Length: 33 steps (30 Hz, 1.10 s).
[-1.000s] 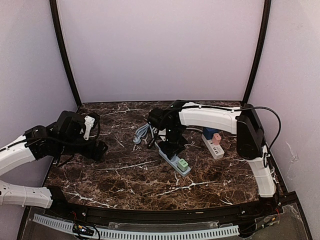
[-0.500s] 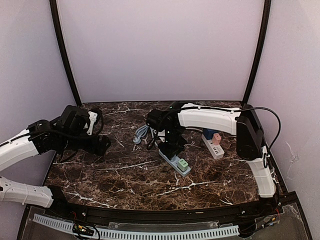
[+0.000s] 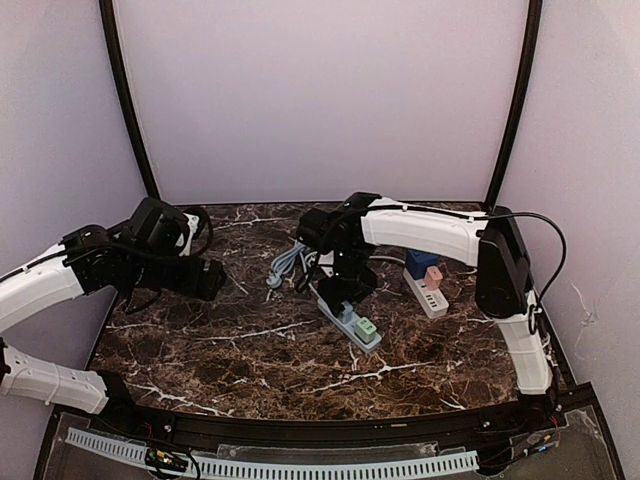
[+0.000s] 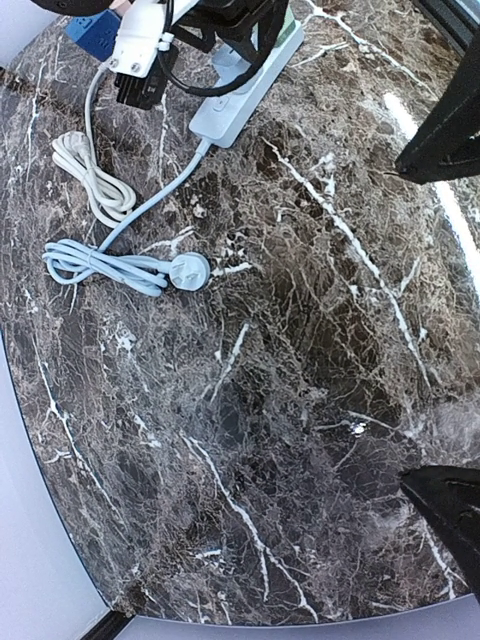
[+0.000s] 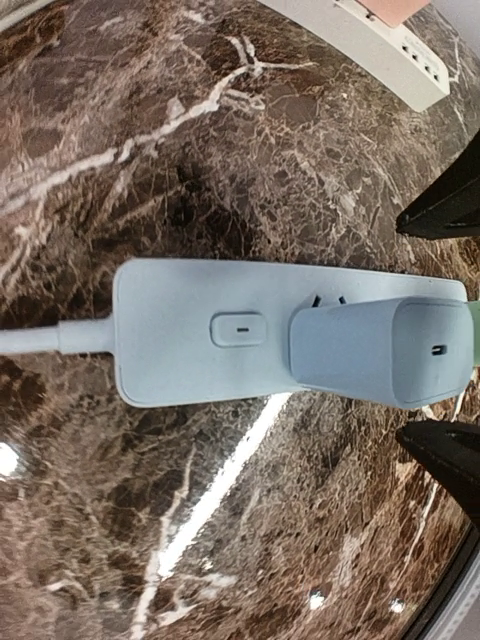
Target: Insert the plug
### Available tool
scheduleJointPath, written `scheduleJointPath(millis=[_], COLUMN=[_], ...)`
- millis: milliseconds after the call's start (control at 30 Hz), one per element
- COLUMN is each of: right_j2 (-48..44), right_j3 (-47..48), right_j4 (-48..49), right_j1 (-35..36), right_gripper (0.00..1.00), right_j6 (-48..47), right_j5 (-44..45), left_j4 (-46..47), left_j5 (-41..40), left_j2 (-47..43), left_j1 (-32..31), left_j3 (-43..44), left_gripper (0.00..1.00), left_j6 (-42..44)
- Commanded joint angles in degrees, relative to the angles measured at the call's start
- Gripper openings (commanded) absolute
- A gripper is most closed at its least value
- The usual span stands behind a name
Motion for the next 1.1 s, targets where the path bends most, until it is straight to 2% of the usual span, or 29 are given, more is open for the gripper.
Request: scheduleJointPath(millis=[0, 367, 500, 667, 900, 1067], right_j2=[-5.2, -14.7, -19.8, -29.0, -44.3, -56.9], right_j3=[3.6, 4.5, 3.1, -2.6, -16.0, -28.3], right_j4=[-0.2, 3.3, 5.8, 10.9, 19.4, 25.5], right_j1=[-1.8, -8.9, -12.2, -15.3, -18.0, -21.8], right_gripper=[0.67, 0.94, 0.97, 0.99, 0.99, 0.99], right_j6=[-0.7, -3.3, -4.1, -5.1, -5.4, -2.6], right_j5=[-1.6, -1.5, 0.6, 7.8, 18.4, 19.4], left_j4=[-2.5, -2.3, -2.4, -3.1, -1.0, 0.4], left_j5=[-1.0, -1.8, -3.8, -8.7, -14.1, -16.6], left_j2=[1.5, 6.2, 7.7, 9.8, 9.7, 8.4], left_j1=[0.4, 0.4, 0.4, 0.4, 1.1, 1.8], left_j3=[3.1, 11.3, 15.8, 20.8, 23.6, 22.4], left_gripper=[0.99, 0.99, 0.99, 0.99, 0.99, 0.99], left_j6=[-1.4, 3.9, 7.0, 11.6, 17.2, 18.6])
